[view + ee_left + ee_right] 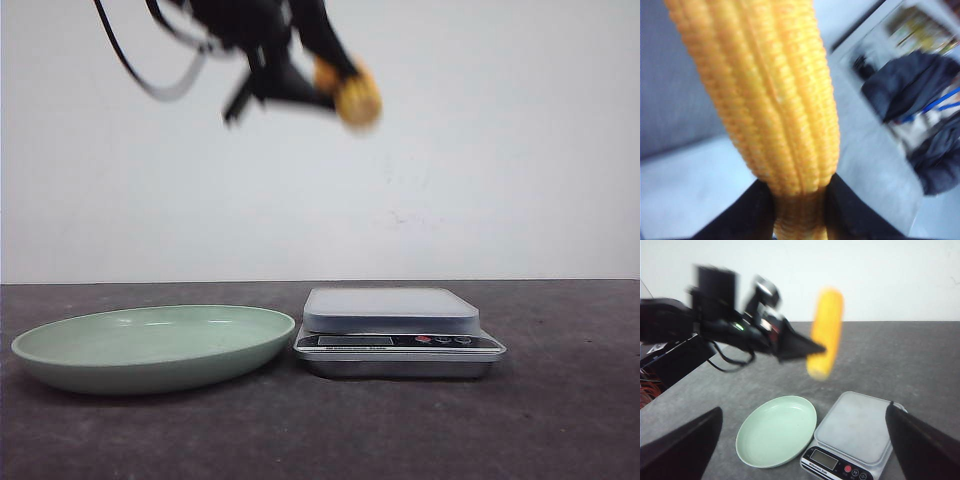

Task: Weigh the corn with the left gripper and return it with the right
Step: 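Carry the corn over the scale and lower it onto the platform, then open the left gripper and withdraw it upward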

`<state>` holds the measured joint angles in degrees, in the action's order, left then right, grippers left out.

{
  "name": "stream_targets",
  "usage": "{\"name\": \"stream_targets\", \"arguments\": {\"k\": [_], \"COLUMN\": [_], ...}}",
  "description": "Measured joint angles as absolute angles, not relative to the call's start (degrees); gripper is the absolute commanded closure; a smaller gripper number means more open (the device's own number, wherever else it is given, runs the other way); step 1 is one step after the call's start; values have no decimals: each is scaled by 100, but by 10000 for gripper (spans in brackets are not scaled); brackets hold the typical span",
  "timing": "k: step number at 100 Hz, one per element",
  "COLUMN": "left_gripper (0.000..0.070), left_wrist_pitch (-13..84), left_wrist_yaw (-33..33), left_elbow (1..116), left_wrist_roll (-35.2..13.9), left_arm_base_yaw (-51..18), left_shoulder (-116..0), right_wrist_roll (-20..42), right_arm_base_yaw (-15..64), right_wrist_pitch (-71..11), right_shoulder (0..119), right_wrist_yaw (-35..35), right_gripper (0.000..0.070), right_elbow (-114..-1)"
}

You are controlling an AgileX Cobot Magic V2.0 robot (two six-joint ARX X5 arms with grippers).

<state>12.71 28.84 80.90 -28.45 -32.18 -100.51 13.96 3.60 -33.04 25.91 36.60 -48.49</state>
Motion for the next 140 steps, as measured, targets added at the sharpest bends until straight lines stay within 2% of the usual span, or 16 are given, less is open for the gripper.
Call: {"name": "stream_targets", "arguments": {"k": [13, 25, 48, 64, 69, 84, 92, 106, 119, 126, 140], "left_gripper": [689, 689, 687, 662, 603, 299, 183, 160, 51, 16, 10], "left_wrist_pitch": [1529, 1686, 1874, 1955, 1962, 2073, 2196, 2379, 2399, 2440, 2617], "left_wrist_yaw": [3341, 3426, 3186, 2875, 2864, 2842, 2851, 2845, 2886, 2886, 2838], "left_elbow": [8267, 8283, 8320, 8390, 8394, 8416, 8429, 8479, 8501, 8530, 8597], "left_wrist_roll": [-3004, -3065, -3096, -3109, -3109, -3109, -3105, -3085, -3085, -3085, -3079], "left_arm_base_yaw": [-3284, -3385, -3476, -3514, -3518, -3516, -3511, -3511, -3511, -3514, -3511], "left_shoulder": [-10777, -11181, -11552, -11552, -11550, -11550, -11546, -11474, -11467, -11450, -11408], "right_wrist_roll": [1398, 1398, 1404, 1446, 1448, 1527, 1544, 1549, 1551, 1551, 1551], "right_arm_base_yaw": [360, 360, 360, 360, 360, 360, 360, 360, 360, 360, 360], "right_wrist_pitch": [-3352, -3356, -3402, -3645, -3701, -3736, -3739, -3750, -3785, -3859, -3935], "right_shoulder": [2591, 2591, 2591, 2591, 2591, 2591, 2591, 2591, 2591, 2591, 2591], "right_wrist_yaw": [3426, 3310, 3216, 3127, 3120, 2978, 2919, 2821, 2821, 2821, 2816], "right_gripper": [40, 40, 40, 40, 40, 40, 40, 40, 40, 40, 40], "right_elbow": [-4849, -4849, -4849, -4849, -4849, -4849, -4849, -4849, -4849, -4849, -4849]}}
